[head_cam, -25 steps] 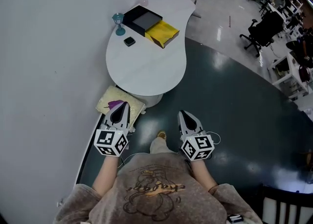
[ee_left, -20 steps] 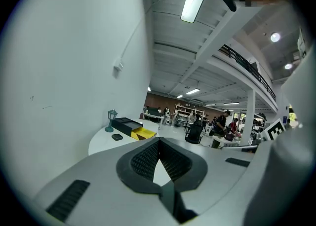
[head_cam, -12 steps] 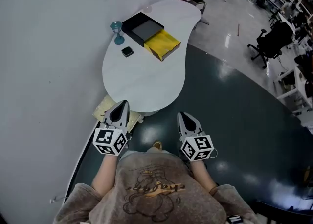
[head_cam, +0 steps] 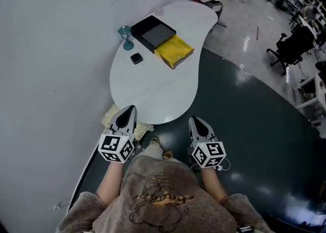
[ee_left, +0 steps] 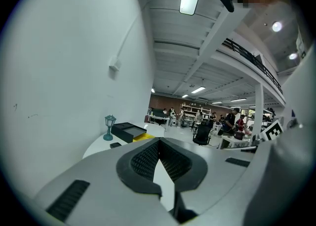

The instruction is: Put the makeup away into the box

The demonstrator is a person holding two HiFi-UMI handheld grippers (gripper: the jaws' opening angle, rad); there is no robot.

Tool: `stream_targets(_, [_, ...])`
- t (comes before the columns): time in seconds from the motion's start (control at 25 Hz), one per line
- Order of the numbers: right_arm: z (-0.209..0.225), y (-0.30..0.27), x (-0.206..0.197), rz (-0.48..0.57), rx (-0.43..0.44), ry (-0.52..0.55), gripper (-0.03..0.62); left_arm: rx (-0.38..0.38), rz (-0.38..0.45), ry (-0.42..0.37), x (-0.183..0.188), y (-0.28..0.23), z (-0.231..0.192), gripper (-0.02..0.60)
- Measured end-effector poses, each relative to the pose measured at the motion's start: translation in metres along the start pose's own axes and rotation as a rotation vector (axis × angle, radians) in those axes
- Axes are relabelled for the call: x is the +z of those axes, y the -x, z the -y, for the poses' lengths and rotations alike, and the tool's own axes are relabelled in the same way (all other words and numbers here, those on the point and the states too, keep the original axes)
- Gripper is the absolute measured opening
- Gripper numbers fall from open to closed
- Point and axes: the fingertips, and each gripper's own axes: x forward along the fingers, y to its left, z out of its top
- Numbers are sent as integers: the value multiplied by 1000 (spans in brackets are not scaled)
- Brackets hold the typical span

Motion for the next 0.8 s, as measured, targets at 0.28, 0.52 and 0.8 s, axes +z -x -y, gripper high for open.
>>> stream_targets(0.28, [12, -21, 8, -4, 11, 7, 2, -5, 2, 6, 5, -31, -10, 20])
stream_targets(0.52, [17, -56, 18, -13, 29, 14, 2, -15, 11, 20, 15, -68, -27, 20])
stream_targets(0.8, [34, -100, 42, -7, 5, 25, 2, -28, 15, 22, 25, -113, -48, 20])
